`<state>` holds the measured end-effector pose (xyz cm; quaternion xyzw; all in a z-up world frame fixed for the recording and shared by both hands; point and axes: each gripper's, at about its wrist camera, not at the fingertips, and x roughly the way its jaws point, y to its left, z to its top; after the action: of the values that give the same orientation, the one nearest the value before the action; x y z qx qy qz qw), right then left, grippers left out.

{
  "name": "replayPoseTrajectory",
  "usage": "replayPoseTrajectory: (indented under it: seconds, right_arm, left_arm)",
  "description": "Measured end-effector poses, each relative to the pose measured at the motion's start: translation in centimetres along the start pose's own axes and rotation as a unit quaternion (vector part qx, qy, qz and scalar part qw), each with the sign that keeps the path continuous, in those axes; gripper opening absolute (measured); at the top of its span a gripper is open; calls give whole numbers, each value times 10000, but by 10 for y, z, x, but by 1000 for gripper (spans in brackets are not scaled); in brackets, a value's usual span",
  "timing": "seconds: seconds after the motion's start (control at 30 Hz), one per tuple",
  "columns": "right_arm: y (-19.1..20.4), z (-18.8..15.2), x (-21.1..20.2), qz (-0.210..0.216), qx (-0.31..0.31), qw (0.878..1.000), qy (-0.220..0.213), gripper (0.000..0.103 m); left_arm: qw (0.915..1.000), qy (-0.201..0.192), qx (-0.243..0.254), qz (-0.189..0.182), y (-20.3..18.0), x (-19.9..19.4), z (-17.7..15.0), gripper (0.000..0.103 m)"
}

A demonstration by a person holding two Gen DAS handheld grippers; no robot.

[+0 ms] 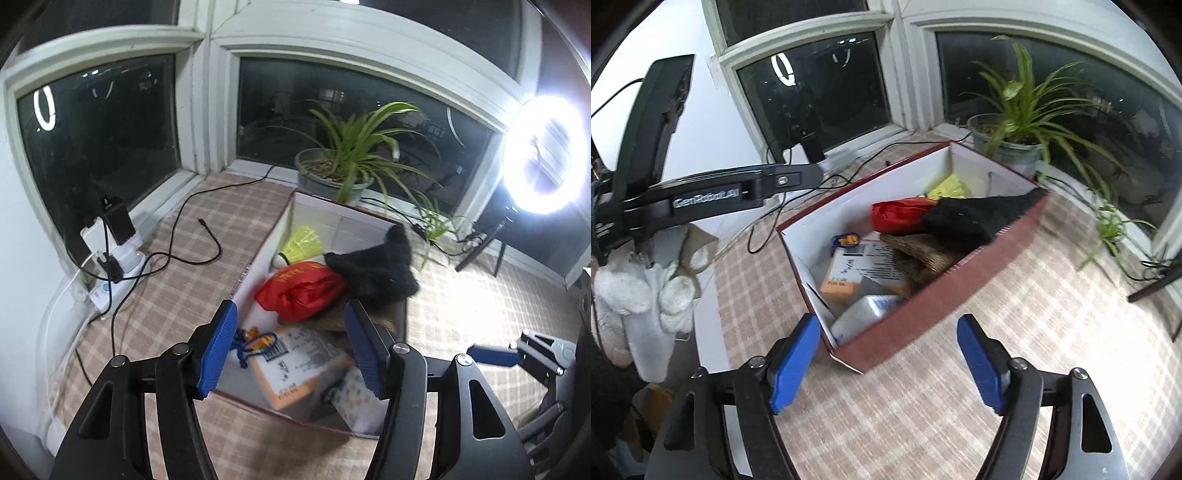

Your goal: Organize soft objects

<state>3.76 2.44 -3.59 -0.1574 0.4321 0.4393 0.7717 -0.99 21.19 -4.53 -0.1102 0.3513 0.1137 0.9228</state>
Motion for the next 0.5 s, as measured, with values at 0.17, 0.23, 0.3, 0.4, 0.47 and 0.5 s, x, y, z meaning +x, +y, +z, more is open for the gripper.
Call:
replayPoseTrajectory:
  seconds: [0.17,0.23,0.3,0.4,0.47,0.5]
  right_arm:
    - [-9,-15,-21,-224,195,9995,-102,76]
    - [-13,-21,-30,-320,307,9989,-160,76]
    - [-19,-26,-41,-418,456,9977,-263,76]
    - [-26,-33,-55,-539,670,9955,-387,77]
    - [-31,-38,-66,-631,801,9936,-494,77]
    - [-33,-41,-71,-690,844,9926,-539,77]
  left_arm:
    - [9999,-52,97,-31,-17,-19,-9,80]
    - [9999,-61,113,-23,-24,-27,-13,80]
    - [9999,-87,120,5,-29,-34,-17,80]
    - [9997,-148,145,107,-41,-45,-23,80]
    - [9995,-188,189,182,-50,-51,-28,80]
    - [9994,-199,191,211,-53,-54,-29,81]
